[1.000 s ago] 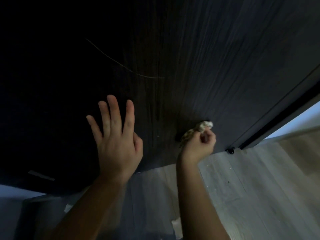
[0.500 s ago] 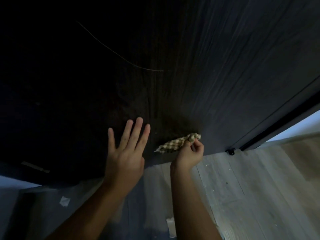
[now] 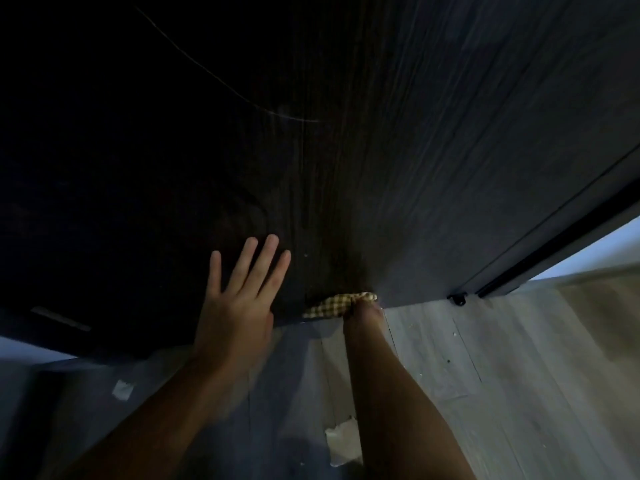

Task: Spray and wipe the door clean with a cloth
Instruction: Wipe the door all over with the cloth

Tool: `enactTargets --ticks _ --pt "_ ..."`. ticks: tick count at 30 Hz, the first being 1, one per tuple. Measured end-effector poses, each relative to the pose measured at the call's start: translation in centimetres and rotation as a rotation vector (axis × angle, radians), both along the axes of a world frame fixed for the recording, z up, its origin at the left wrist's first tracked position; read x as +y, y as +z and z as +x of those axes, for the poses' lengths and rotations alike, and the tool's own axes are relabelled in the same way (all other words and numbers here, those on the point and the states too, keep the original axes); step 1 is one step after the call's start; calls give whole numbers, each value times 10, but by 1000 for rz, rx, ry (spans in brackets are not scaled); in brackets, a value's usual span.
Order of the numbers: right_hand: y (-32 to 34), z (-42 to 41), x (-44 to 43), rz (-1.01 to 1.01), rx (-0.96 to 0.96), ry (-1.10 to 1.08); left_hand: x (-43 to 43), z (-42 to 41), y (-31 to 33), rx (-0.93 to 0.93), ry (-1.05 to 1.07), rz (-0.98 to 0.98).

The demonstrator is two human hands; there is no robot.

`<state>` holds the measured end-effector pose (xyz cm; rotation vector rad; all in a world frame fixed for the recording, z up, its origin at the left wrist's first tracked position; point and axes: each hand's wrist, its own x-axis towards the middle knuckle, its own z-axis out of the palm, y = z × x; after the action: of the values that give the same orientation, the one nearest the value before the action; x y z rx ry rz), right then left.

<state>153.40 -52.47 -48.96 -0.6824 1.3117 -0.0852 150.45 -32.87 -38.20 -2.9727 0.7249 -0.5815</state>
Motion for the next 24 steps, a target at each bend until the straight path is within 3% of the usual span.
enactTargets --ticks 8,13,19,24 --pt "-9 7 2 198 6 50 9 0 -9 93 21 57" --pt "-2 3 0 101 -87 111 8 -1 -11 92 34 32" --pt "-15 5 -43 -79 -56 -64 4 -1 -15 104 43 -16" --pt "-62 2 -5 21 -120 386 5 0 -18 95 32 -10"
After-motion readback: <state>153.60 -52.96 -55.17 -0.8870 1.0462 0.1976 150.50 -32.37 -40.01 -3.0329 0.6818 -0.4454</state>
